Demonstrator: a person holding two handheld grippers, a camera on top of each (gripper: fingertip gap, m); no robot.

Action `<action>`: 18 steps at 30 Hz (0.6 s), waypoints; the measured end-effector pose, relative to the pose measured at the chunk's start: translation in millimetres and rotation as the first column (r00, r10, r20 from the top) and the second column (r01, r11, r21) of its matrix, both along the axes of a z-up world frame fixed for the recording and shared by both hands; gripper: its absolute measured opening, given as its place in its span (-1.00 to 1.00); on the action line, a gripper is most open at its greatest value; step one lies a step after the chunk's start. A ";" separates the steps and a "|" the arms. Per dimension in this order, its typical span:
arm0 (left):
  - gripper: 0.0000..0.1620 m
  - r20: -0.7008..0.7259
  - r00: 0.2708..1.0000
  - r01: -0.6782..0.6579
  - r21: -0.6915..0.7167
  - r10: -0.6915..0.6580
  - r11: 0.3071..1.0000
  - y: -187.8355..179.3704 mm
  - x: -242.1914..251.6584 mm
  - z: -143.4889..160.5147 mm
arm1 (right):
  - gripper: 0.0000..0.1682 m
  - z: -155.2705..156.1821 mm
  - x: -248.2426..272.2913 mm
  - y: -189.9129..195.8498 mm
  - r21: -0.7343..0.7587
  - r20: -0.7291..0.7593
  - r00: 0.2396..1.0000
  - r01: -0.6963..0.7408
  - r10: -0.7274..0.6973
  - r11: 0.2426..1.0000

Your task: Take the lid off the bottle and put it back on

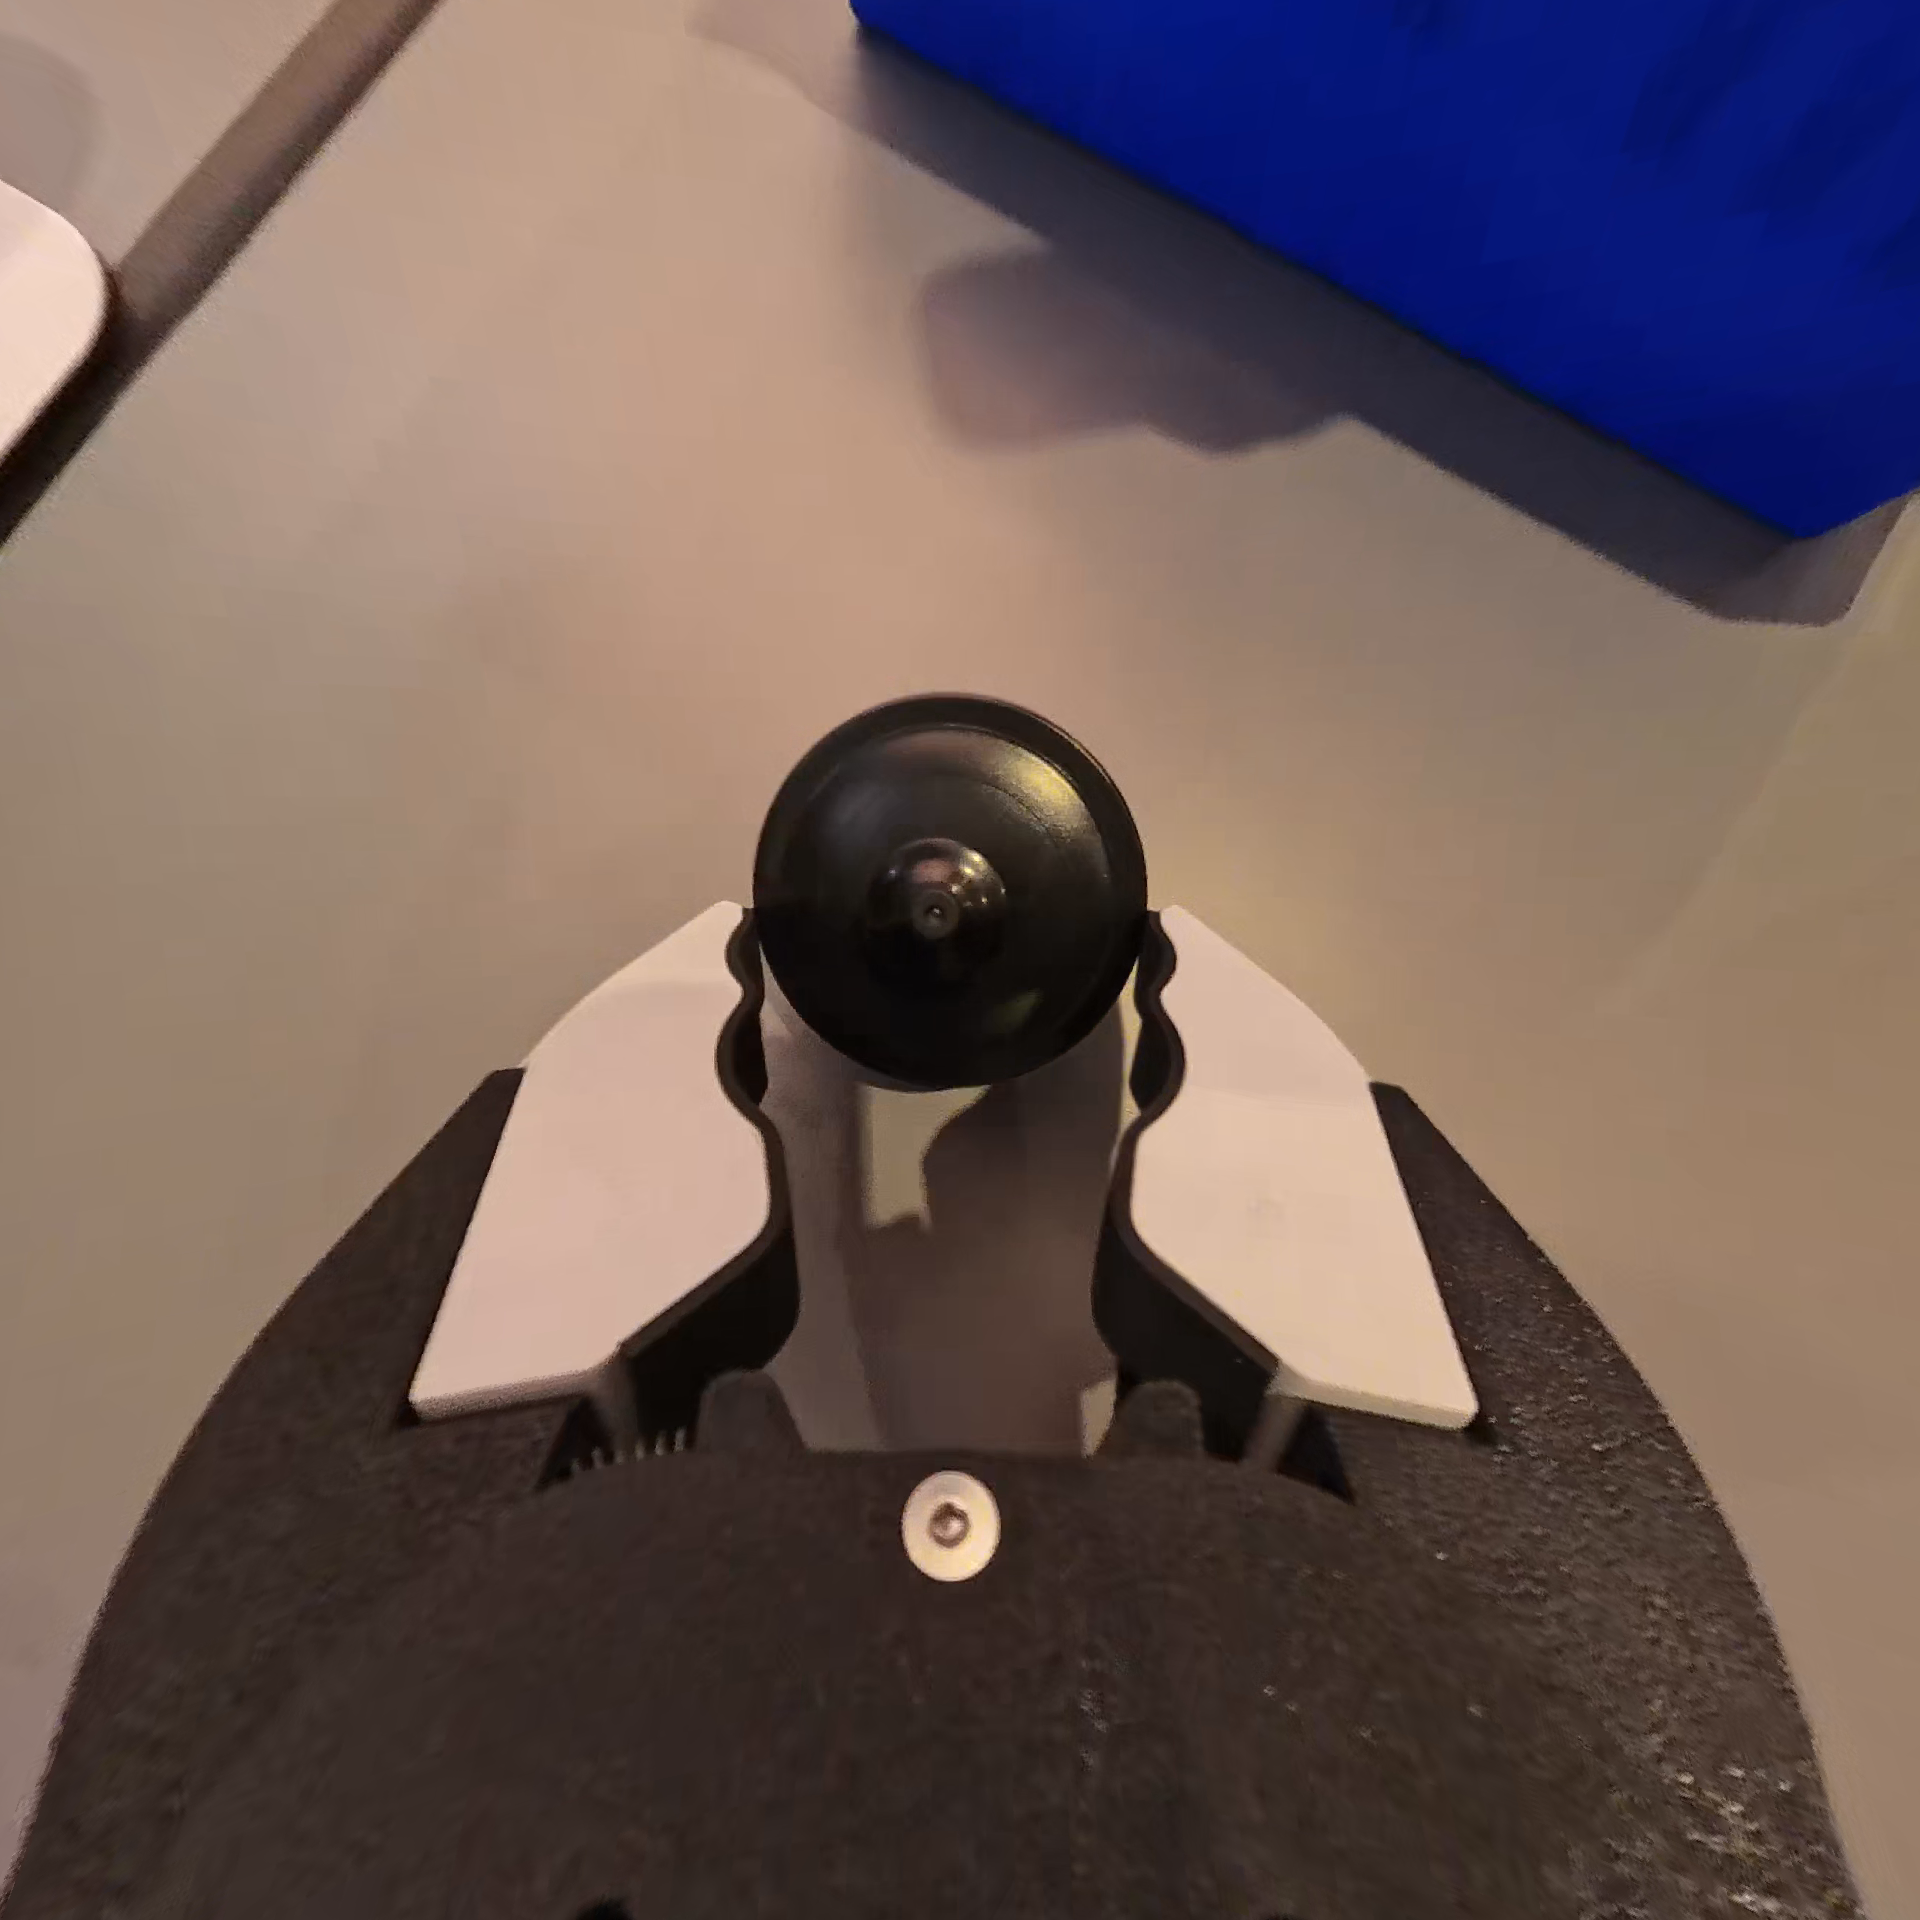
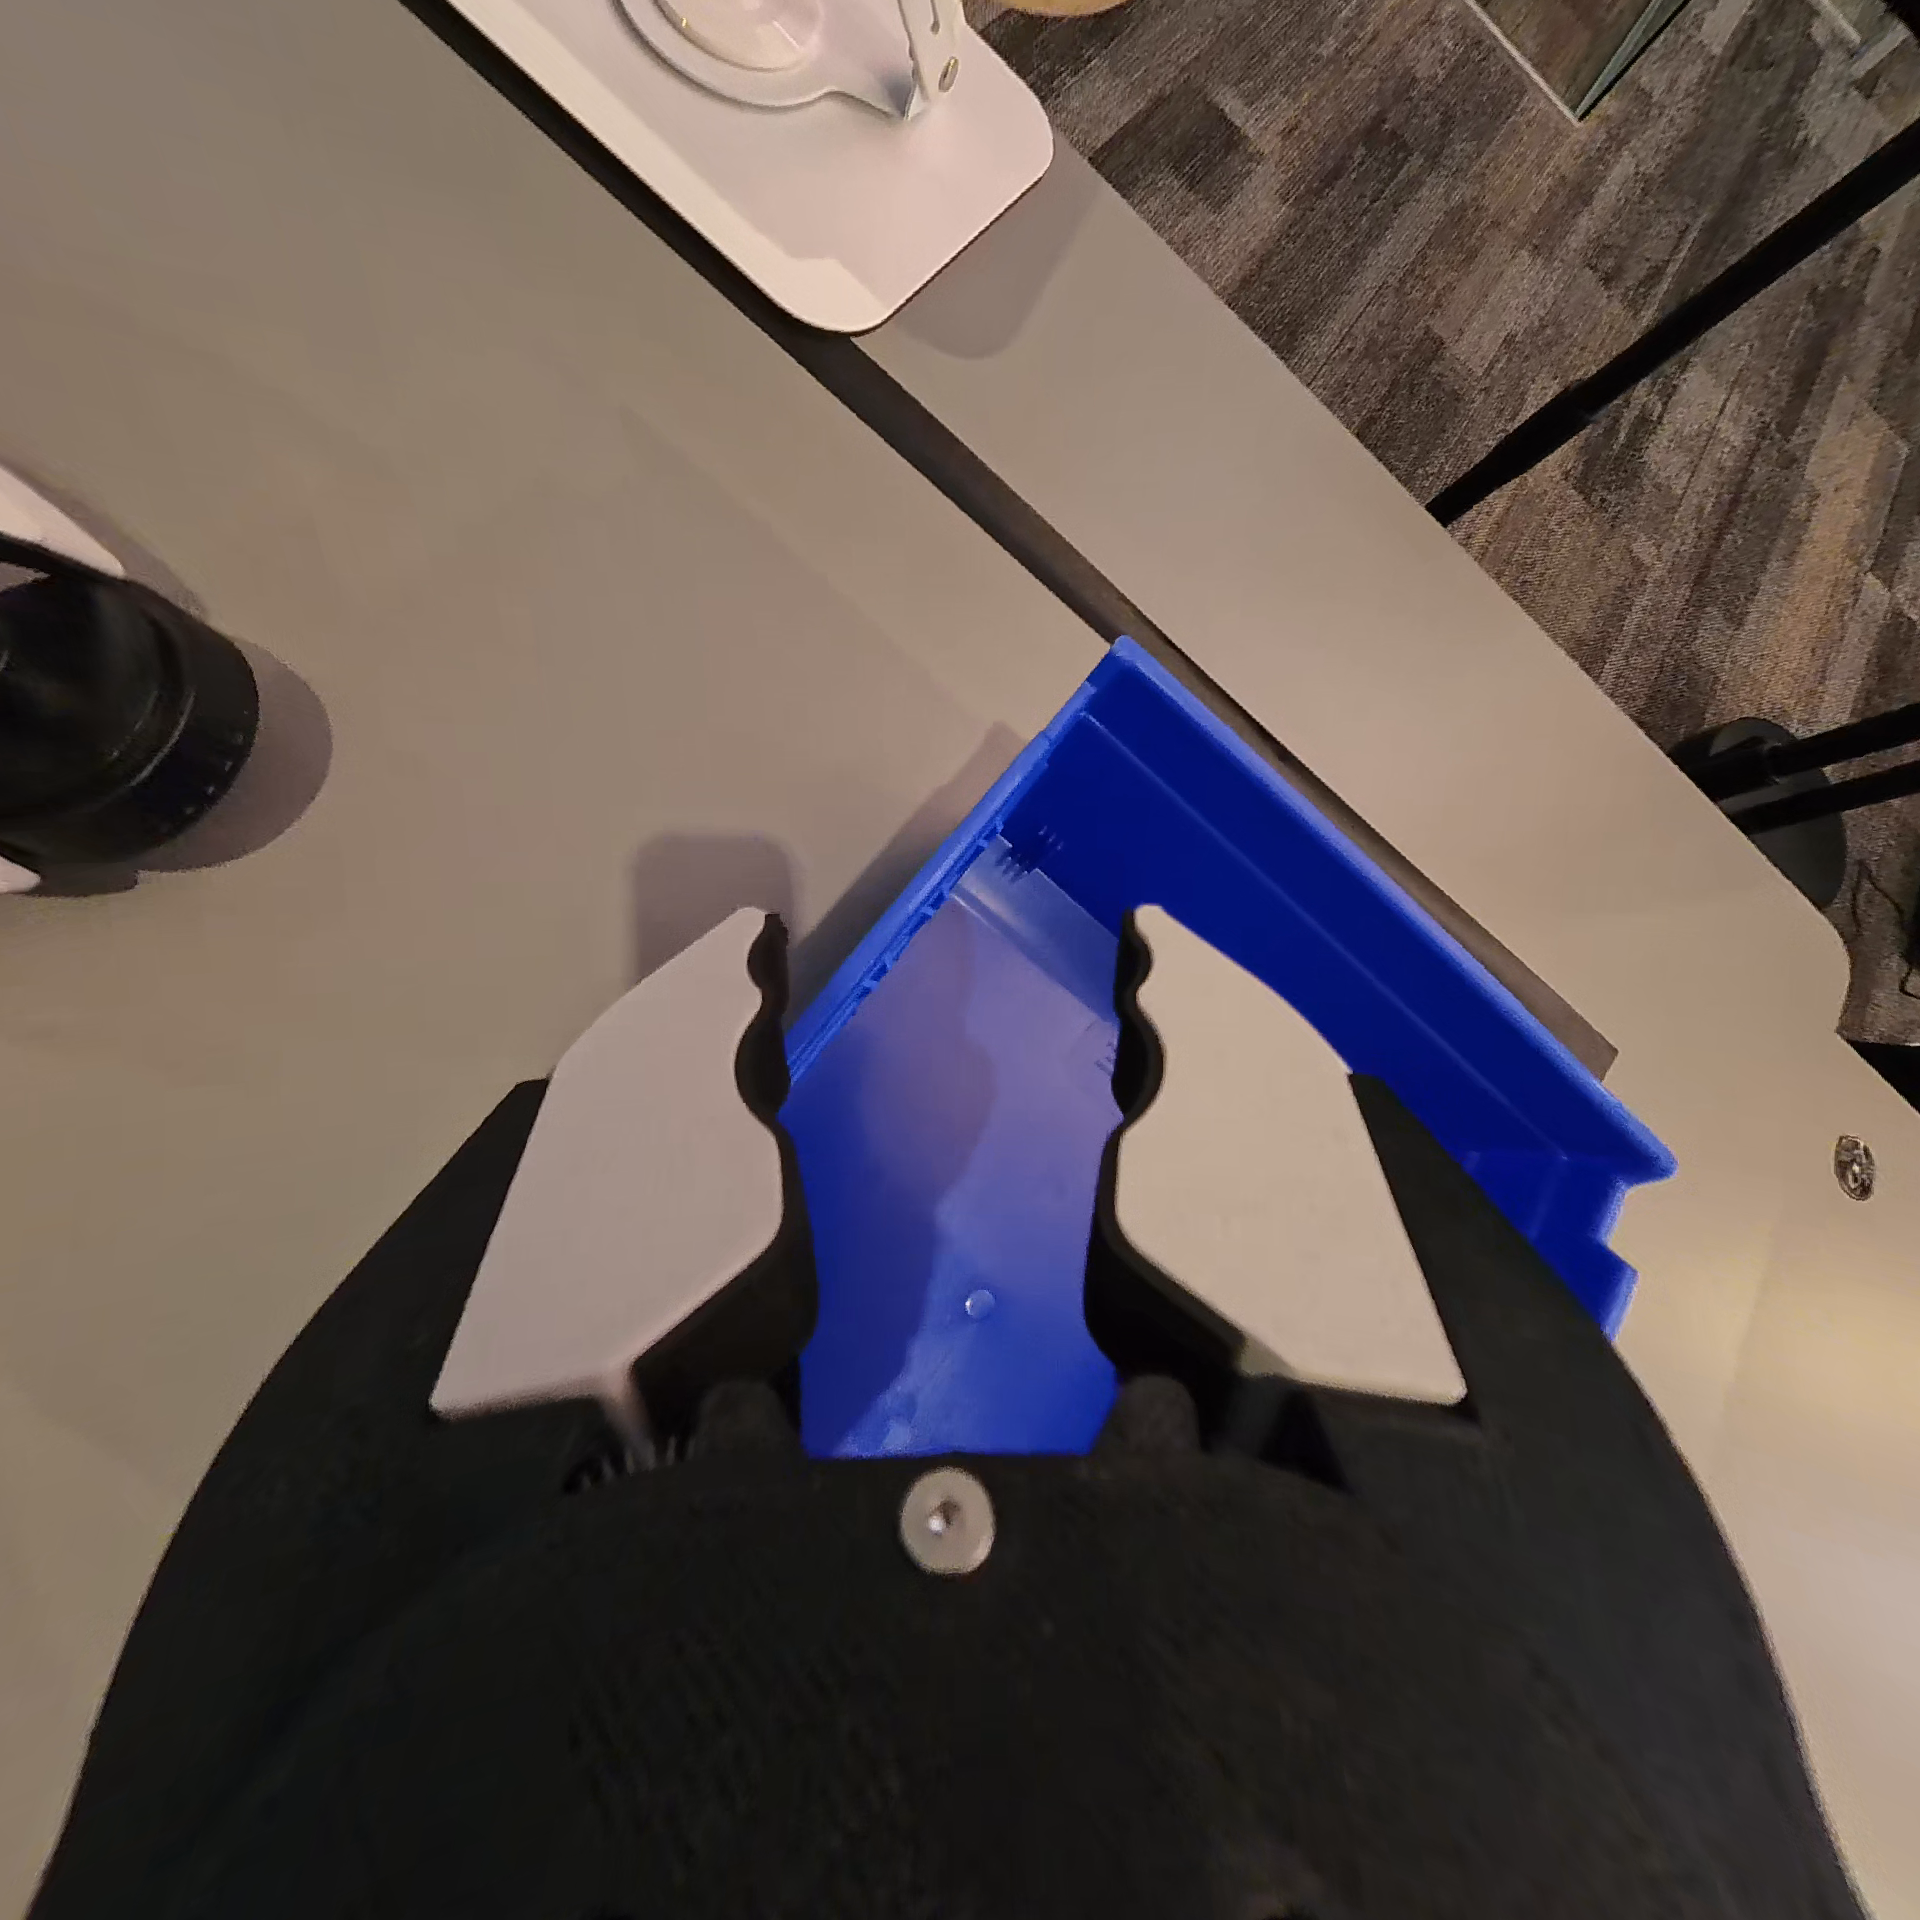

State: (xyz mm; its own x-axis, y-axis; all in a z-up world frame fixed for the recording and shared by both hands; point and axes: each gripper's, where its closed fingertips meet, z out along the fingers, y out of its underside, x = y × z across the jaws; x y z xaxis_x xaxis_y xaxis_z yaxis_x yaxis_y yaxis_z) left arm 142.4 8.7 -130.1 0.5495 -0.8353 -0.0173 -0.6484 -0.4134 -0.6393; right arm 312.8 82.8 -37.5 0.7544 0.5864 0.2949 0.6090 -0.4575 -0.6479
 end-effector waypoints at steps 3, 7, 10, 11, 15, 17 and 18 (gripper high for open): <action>-0.15 -0.049 0.998 0.041 -0.001 -0.041 0.999 -5.8 4.6 -9.8 | -0.26 -4.6 -0.3 0.2 -0.018 0.011 1.000 -0.003 0.003 1.000; -0.15 -0.111 0.991 0.082 0.024 -0.079 0.996 -9.1 8.9 -20.7 | -0.26 -9.0 2.1 0.9 -0.030 0.035 0.999 0.004 -0.003 1.000; -0.01 -0.118 0.991 0.065 0.015 -0.063 0.998 -9.7 10.6 -27.4 | -0.26 -9.4 3.9 1.6 -0.030 0.035 0.999 0.008 -0.007 1.000; 0.03 -0.110 0.993 0.047 0.007 -0.045 0.999 -8.6 9.0 -25.4 | -0.26 -8.9 5.1 1.8 -0.029 0.034 0.999 0.010 -0.009 1.000; 0.10 -0.010 1.000 0.003 0.042 -0.003 0.999 -4.4 -7.2 21.0 | -0.26 -4.0 9.6 2.4 -0.014 0.020 1.000 0.018 -0.018 1.000; 0.15 0.001 0.999 -0.033 0.157 0.033 0.987 1.3 -32.2 68.3 | -0.26 -0.5 10.0 2.6 -0.003 0.009 1.000 0.019 -0.019 1.000; 0.14 -0.009 0.997 -0.076 0.249 0.081 0.965 7.8 -53.0 96.3 | -0.26 0.8 9.7 2.2 0.000 0.005 1.000 0.017 -0.017 1.000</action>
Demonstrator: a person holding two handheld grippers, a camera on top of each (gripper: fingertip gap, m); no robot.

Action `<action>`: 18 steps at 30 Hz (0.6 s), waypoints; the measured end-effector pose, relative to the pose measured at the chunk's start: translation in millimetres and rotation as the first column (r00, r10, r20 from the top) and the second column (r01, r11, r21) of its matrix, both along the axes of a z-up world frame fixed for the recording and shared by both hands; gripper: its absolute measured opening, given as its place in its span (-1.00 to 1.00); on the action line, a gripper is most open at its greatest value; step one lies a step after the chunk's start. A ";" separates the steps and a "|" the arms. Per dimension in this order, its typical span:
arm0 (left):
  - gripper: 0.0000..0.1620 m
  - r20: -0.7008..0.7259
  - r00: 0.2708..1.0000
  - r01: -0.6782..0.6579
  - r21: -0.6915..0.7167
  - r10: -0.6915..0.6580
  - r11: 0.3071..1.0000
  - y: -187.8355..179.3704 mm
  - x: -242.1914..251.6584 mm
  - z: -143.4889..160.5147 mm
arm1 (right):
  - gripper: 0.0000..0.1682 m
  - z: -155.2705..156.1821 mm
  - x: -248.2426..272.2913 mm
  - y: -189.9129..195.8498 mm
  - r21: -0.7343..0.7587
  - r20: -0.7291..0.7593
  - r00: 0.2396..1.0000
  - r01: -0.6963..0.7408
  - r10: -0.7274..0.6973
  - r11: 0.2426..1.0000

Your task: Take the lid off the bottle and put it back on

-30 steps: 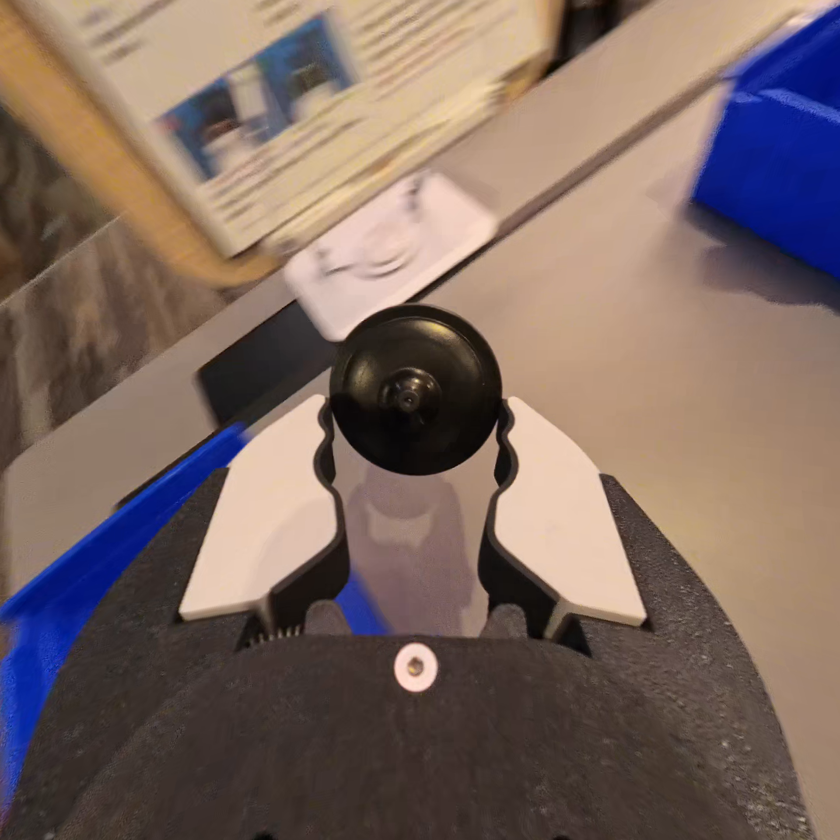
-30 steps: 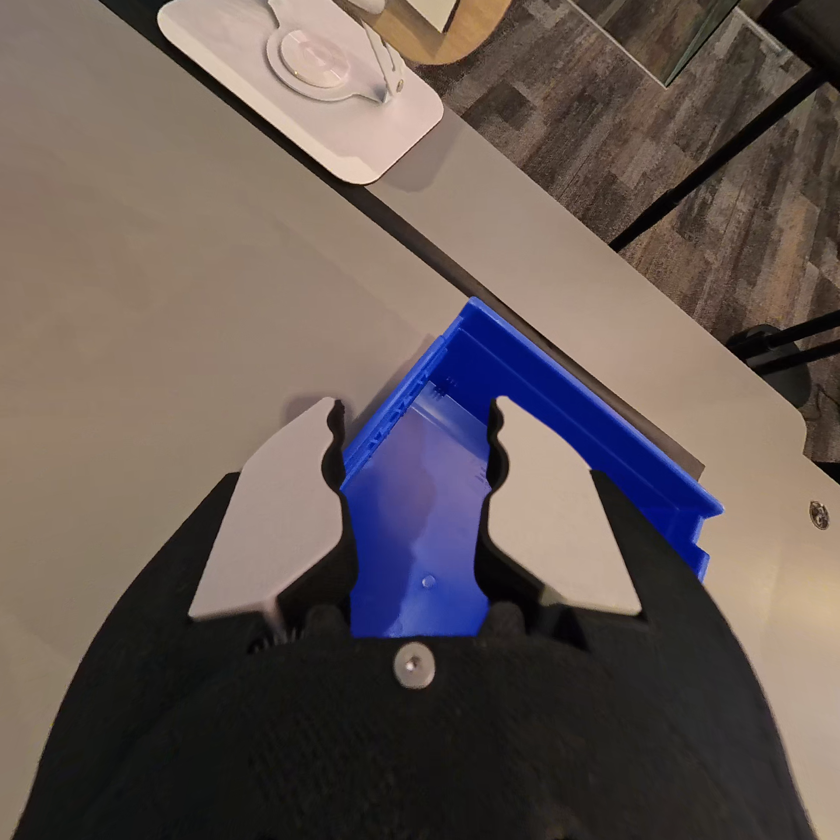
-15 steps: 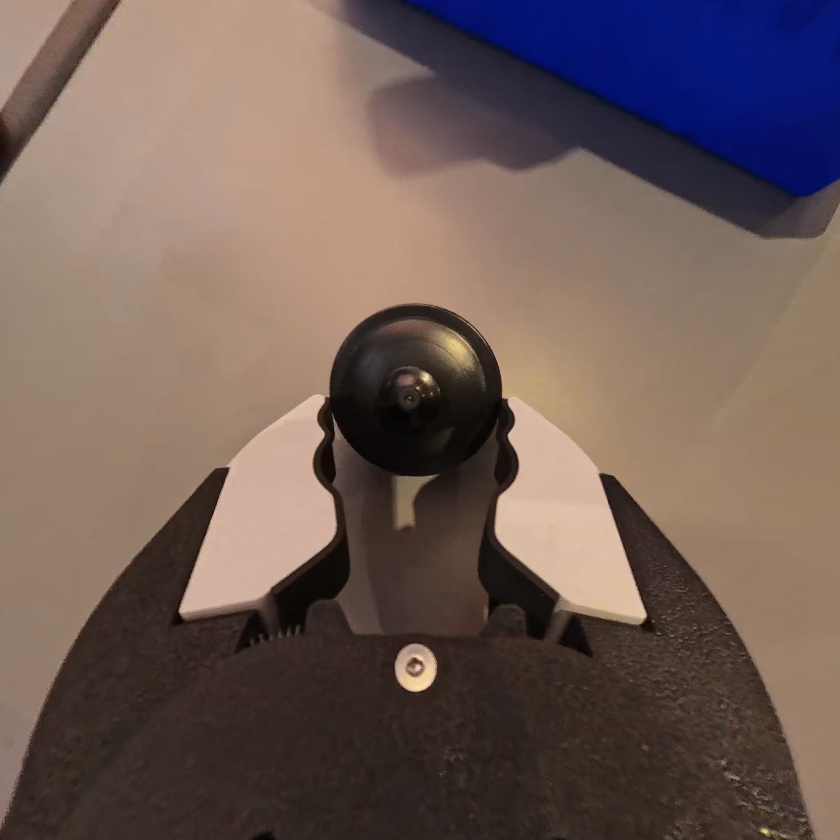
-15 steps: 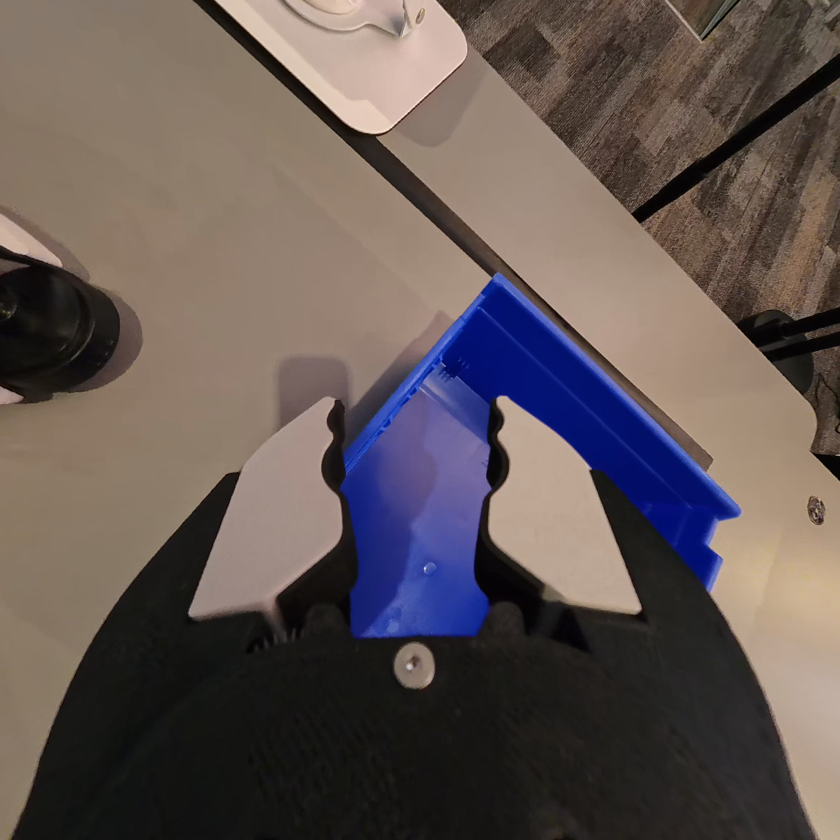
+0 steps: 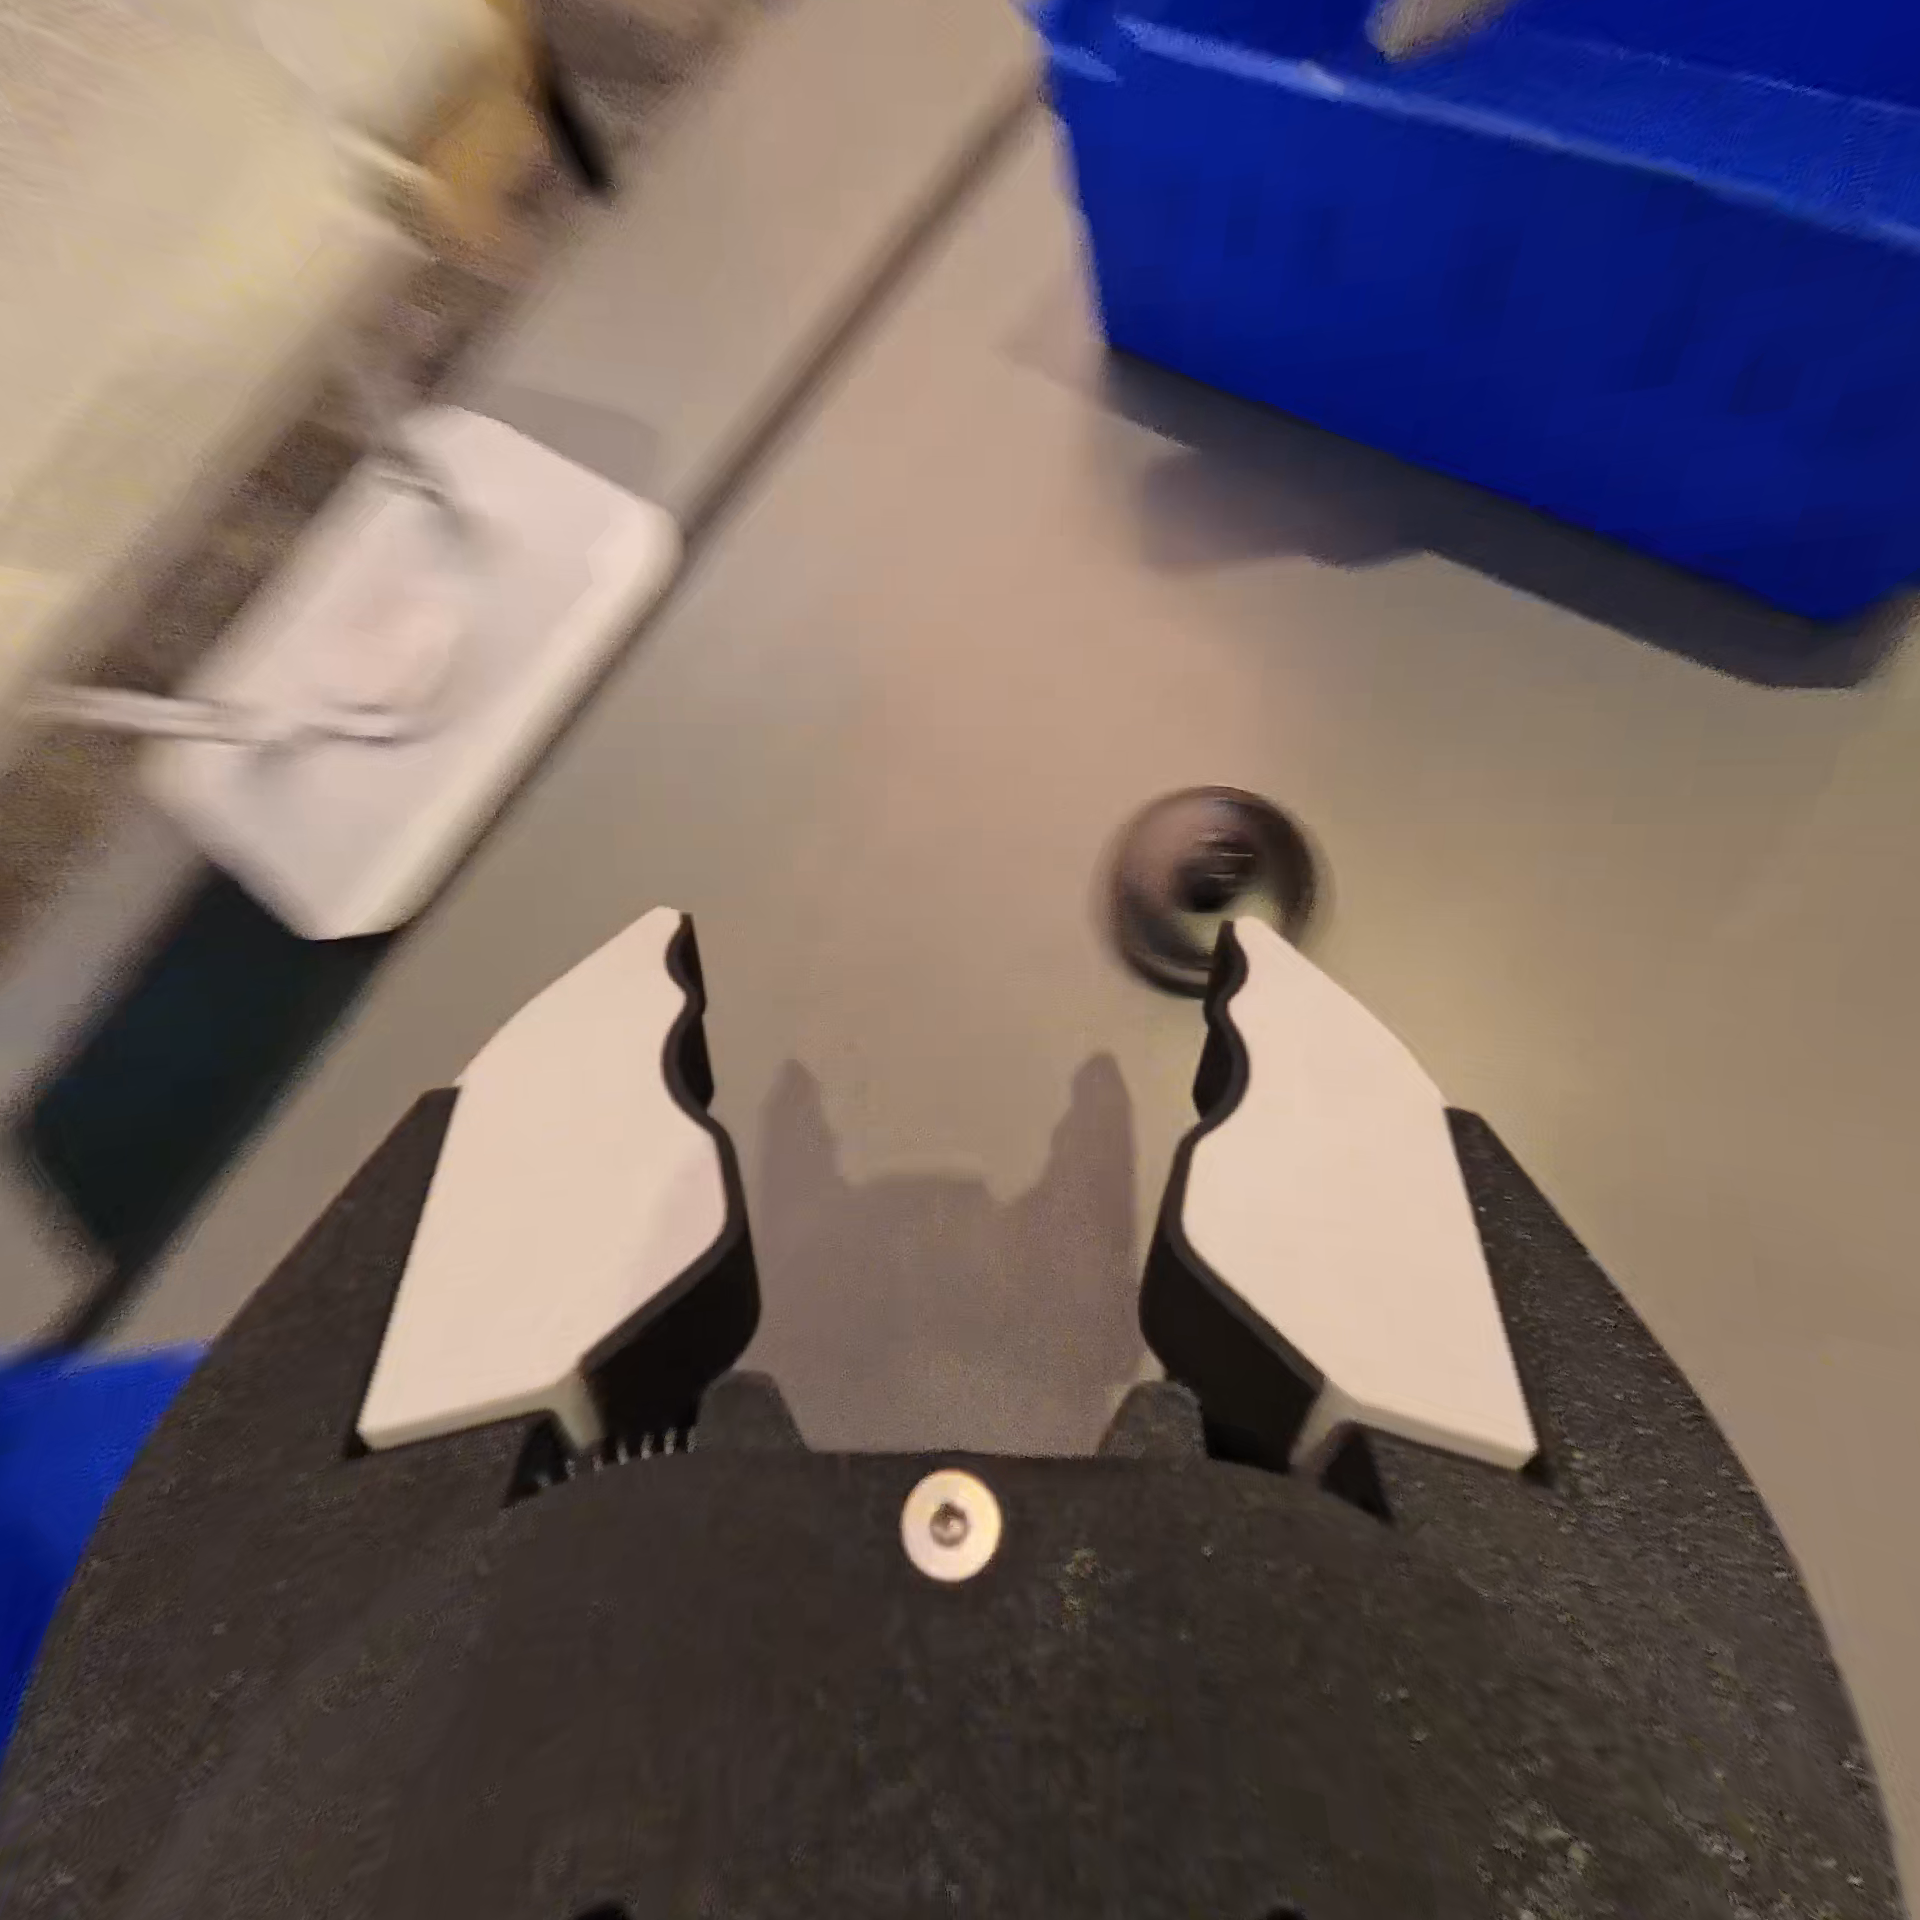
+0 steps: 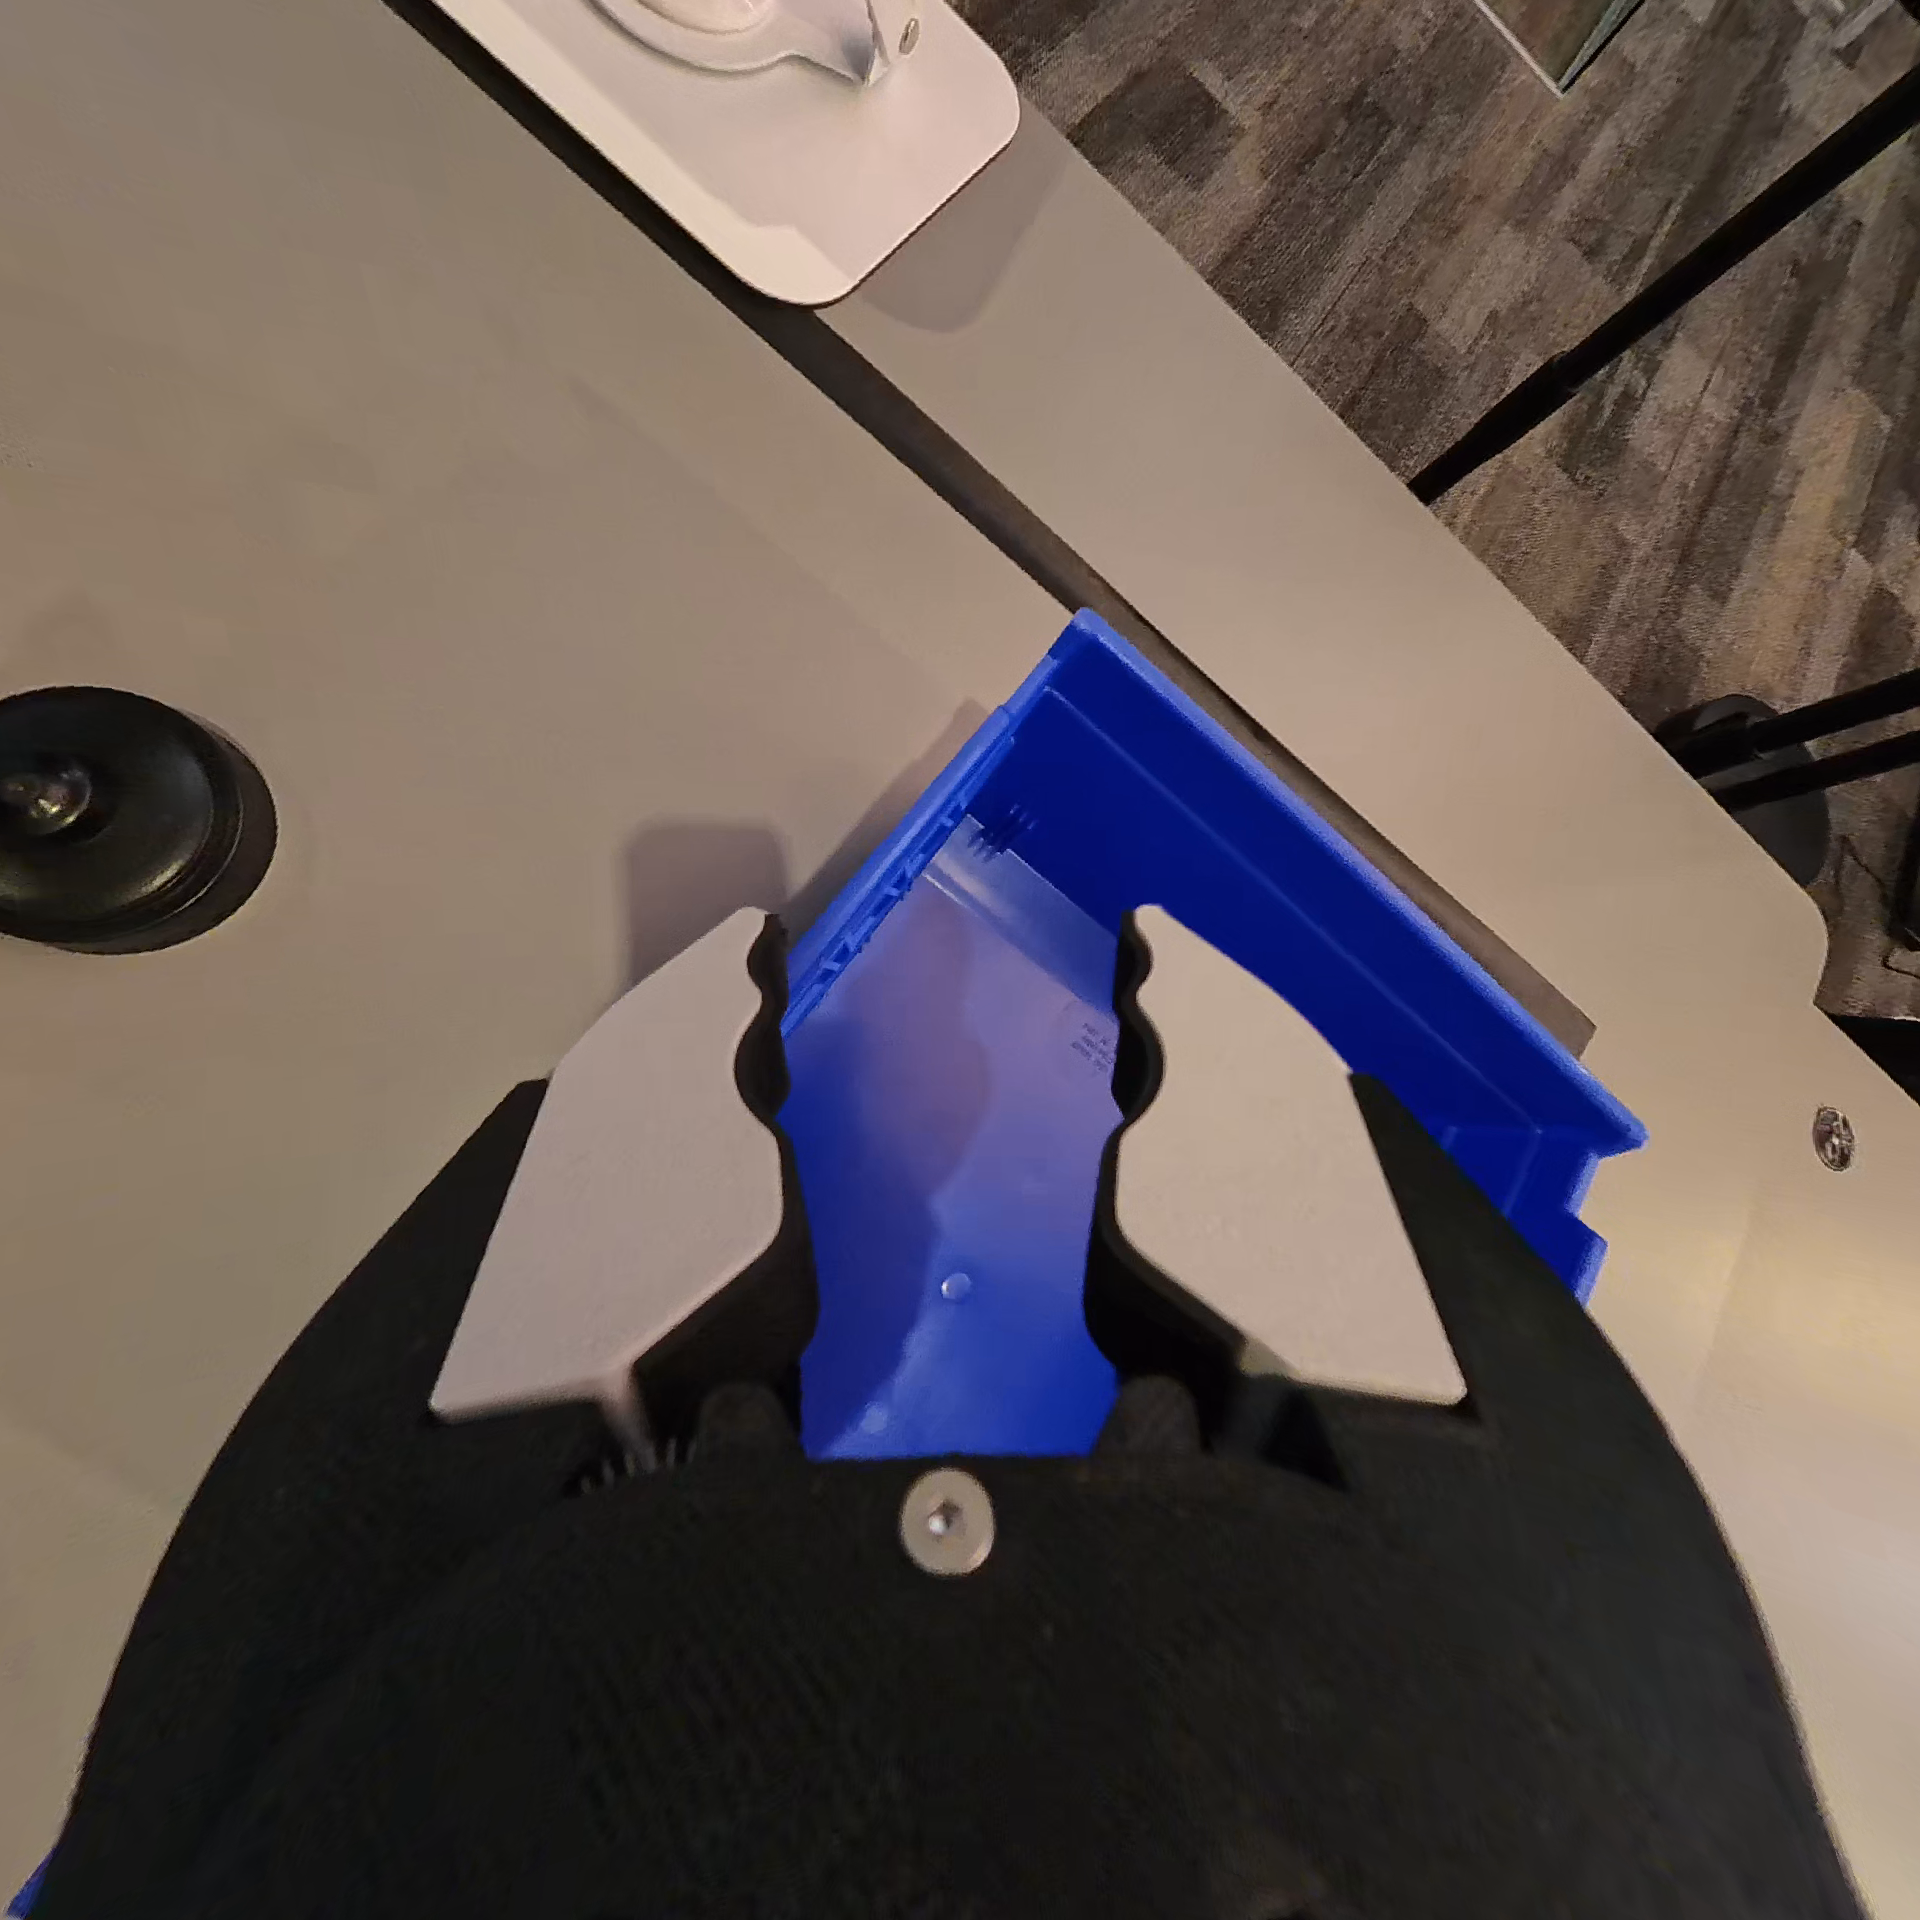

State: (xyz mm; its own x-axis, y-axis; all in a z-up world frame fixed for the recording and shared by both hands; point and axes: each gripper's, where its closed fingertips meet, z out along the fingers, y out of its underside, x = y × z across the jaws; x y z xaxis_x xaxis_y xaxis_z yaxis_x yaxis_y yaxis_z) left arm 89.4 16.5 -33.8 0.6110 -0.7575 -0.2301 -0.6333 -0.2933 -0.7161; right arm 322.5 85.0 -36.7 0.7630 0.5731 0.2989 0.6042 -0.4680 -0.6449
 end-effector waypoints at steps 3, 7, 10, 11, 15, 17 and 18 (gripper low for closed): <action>0.08 -0.022 0.979 -0.192 0.253 0.204 0.948 11.3 -79.9 75.3 | -0.26 1.4 -4.2 -2.9 -0.006 -0.003 1.000 -0.019 0.019 1.000; -0.12 -0.084 0.843 -0.491 0.284 0.531 0.823 8.9 -204.9 89.5 | -0.26 5.6 -12.3 -6.4 0.001 -0.011 0.999 -0.046 0.046 0.999; 0.15 -0.118 0.769 -0.634 -0.016 0.628 0.773 4.1 -257.7 50.3 | -0.26 7.1 -15.9 -8.9 0.003 -0.008 0.998 -0.056 0.056 0.998; 0.14 -0.111 0.749 -0.662 -0.084 0.653 0.745 5.6 -270.0 40.3 | -0.26 6.6 -16.0 -9.5 0.000 -0.001 0.998 -0.056 0.056 0.998; 0.14 -0.108 0.714 -0.693 -0.247 0.692 0.677 12.6 -295.8 4.9 | -0.26 3.5 -15.5 -10.8 -0.010 0.017 0.998 -0.055 0.055 0.998; 0.18 -0.155 0.706 -0.699 -0.309 0.691 0.645 11.2 -300.9 -13.7 | -0.26 1.3 -15.1 -11.3 -0.019 0.019 0.998 -0.053 0.053 0.998; 0.21 -0.176 0.708 -0.696 -0.335 0.684 0.635 10.8 -301.0 -22.3 | -0.26 -0.2 -14.9 -11.6 -0.024 0.021 0.998 -0.053 0.053 0.998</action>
